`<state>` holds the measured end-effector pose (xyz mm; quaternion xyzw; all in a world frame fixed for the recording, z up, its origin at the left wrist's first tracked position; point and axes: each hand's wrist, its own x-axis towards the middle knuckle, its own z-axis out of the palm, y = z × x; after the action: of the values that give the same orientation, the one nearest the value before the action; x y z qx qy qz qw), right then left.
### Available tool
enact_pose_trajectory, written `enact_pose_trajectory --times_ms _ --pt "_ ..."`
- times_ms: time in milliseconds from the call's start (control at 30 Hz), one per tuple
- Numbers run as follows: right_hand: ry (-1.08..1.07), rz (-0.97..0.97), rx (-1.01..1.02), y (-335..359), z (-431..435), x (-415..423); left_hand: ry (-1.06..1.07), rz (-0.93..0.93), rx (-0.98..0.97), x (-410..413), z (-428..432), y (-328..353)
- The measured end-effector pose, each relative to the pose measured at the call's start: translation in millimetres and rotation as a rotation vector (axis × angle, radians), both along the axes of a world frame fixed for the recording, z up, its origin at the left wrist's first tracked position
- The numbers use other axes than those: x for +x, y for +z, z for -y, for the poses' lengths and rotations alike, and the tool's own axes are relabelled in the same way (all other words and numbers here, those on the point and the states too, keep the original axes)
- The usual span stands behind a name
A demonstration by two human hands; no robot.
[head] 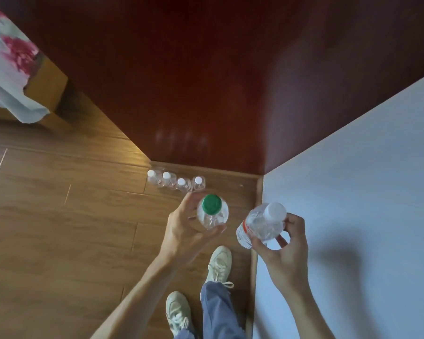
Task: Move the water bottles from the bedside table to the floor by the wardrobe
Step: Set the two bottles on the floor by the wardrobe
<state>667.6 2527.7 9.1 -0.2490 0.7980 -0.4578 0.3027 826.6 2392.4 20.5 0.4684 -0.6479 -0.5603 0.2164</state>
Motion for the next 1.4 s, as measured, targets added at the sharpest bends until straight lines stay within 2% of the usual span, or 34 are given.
enact_pose_trajectory --times_ms 500,700,867,1033,1200,1400 --pt "-0.13 0.077 -0.029 -200 -3 14 0.056 0.093 0.054 -19 -13 -219" --pt "-0.115 -0.063 -0.048 -292 17 -8 0.135 0.06 0.051 -46 -8 -317" --pt "-0.148 -0.12 -0.07 -367 40 -24 0.186 0.08 -0.056 -63 2 -387" --pt "-0.164 -0.095 -0.098 -424 61 -35 0.267 0.167 -0.137 -80 14 -435" --pt "-0.145 -0.189 -0.105 -469 82 -40 0.349 0.217 -0.107 -97 29 -463" --pt "-0.183 -0.207 -0.179 -505 108 -41 0.433 0.217 -0.068 -110 40 -484"
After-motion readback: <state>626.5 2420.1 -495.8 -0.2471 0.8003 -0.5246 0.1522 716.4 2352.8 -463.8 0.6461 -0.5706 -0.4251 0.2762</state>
